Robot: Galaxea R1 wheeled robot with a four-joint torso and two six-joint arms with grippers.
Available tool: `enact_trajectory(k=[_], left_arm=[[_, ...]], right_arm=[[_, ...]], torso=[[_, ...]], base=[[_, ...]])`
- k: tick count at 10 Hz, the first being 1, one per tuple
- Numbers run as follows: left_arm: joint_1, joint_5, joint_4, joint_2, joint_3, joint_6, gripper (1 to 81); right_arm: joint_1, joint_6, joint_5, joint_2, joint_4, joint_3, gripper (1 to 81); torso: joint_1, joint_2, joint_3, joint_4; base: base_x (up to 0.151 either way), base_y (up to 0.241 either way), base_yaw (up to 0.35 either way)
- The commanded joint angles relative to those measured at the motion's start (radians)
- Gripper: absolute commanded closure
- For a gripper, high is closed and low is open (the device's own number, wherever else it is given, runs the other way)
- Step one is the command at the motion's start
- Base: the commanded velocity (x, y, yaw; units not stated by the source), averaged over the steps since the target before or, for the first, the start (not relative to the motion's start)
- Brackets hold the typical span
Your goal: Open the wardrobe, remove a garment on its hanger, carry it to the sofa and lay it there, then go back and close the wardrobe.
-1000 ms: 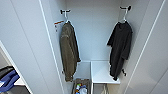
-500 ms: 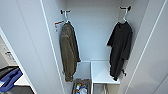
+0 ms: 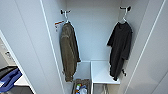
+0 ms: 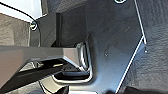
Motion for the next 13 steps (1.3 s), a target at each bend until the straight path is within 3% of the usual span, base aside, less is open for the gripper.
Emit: enact_trajectory(k=[1,9,13], left_arm=[[-0.012,0.074,0.012,0.007,-0.004,0.006,1.0],[-0.027,0.074,0.001,0.013,-0.004,0.004,1.0],[-0.027,0.072,0.001,0.01,-0.004,0.004,1.0]], right_arm=[[-0.001,-0.004,-0.093,0.04,-0.016,-0.031,1.0],[0.049,-0.016,-0.172,0.039,-0.019,-0.042,1.0],[0.051,-0.029,-0.172,0.04,-0.019,-0.032,1.0]], torso=[[0.0,0.0,0.0,0.0],[0.0,0.0,0.0,0.0],[-0.002,-0.001,0.0,0.0]], base=[[0.0,0.0,0.0],[0.0,0.0,0.0],[0.078,0.0,0.0]])
